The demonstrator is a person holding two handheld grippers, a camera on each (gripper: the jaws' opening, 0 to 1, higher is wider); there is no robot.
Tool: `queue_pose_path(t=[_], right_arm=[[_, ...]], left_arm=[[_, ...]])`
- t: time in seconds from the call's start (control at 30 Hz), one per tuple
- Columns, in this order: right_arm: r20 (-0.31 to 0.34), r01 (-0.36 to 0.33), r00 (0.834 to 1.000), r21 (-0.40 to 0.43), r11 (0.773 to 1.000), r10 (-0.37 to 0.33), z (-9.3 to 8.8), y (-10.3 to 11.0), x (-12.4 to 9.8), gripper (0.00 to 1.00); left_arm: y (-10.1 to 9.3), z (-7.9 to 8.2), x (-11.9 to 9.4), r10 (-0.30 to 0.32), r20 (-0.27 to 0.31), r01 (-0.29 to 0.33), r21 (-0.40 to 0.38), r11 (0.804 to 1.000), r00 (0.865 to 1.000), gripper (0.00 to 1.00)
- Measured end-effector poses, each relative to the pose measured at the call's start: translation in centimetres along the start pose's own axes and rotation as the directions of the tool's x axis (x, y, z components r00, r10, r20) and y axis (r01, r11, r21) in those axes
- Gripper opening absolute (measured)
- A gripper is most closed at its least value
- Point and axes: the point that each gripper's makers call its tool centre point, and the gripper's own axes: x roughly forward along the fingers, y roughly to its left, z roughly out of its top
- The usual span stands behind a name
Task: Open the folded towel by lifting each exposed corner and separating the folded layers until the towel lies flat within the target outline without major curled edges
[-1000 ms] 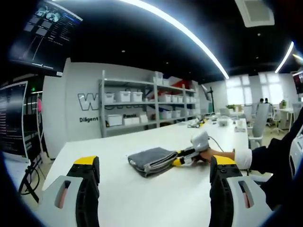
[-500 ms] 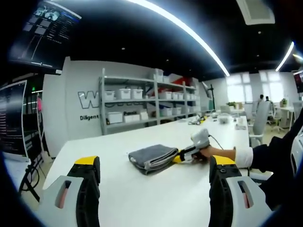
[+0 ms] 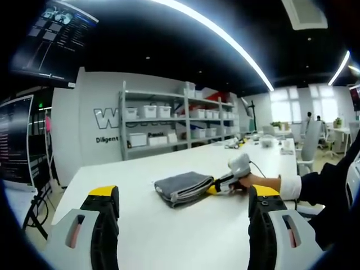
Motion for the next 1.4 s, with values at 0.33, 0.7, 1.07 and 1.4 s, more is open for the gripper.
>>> queue_pose_path(t=[0.33,0.7,1.07,1.4], right_arm=[[-0.003,-0.016,1.000,-0.021,1.000,0.016,0.1,0.3,0.0,0.04],[-0.003,-0.051,0.999,-0.010,0.999,0.051,0.1,0.9,0.0,0.03],[-0.003,-0.091,0.996,-0.055,0.994,0.091,0.1,1.8,-0.1,0.02],[-0.001,-0.115,0.993,-0.073,0.991,0.115,0.1,2.3,-0.1,0.01]], left_arm=[[-0.2,0.1,0.1,-0.008,0.005,0.008,-0.006,1.000,1.000,0.94],[-0.7,-0.3,0.7,-0.032,-0.005,0.032,0.013,0.999,0.999,0.94],[-0.3,-0.5,0.7,-0.026,-0.017,0.026,0.016,1.000,1.000,0.94],[0.0,-0.5,0.6,-0.021,-0.021,0.021,0.016,1.000,1.000,0.93]])
